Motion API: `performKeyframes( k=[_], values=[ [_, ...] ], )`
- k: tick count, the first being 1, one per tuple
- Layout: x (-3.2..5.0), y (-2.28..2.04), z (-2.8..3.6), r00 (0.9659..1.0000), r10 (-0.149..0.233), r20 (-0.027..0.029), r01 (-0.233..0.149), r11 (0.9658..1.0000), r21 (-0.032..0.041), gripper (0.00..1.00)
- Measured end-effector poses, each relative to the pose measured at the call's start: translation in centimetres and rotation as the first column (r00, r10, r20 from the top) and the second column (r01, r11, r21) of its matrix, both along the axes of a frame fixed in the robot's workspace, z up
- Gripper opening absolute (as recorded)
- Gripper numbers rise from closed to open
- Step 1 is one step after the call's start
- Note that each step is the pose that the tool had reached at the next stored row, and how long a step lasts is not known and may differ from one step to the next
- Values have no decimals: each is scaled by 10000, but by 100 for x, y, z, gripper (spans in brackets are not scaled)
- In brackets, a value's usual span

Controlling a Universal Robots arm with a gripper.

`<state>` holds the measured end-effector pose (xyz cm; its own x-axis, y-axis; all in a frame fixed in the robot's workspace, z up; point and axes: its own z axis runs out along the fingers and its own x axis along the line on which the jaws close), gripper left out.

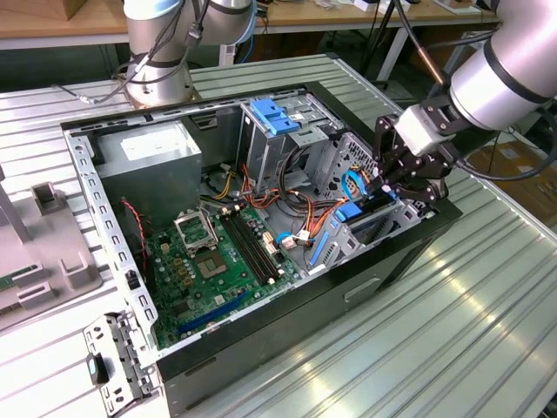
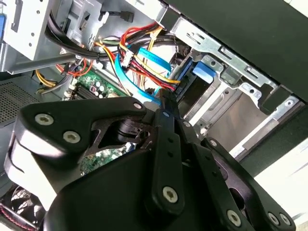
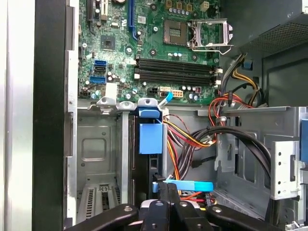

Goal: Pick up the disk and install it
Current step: 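Insert the second disk wire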

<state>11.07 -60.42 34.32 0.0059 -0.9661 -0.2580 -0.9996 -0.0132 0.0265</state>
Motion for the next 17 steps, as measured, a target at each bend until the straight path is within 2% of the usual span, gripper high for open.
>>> performKeyframes(
  k=[3,6,10,17],
  values=[
    [38,0,33,10000,-1,-1,1,10000,60,11],
    [104,0,78,10000,-1,-7,1,9998,215,11],
    [155,0,115,10000,-1,-11,1,9994,334,11],
    [158,0,114,10000,-2,-11,2,9994,352,11]
  ],
)
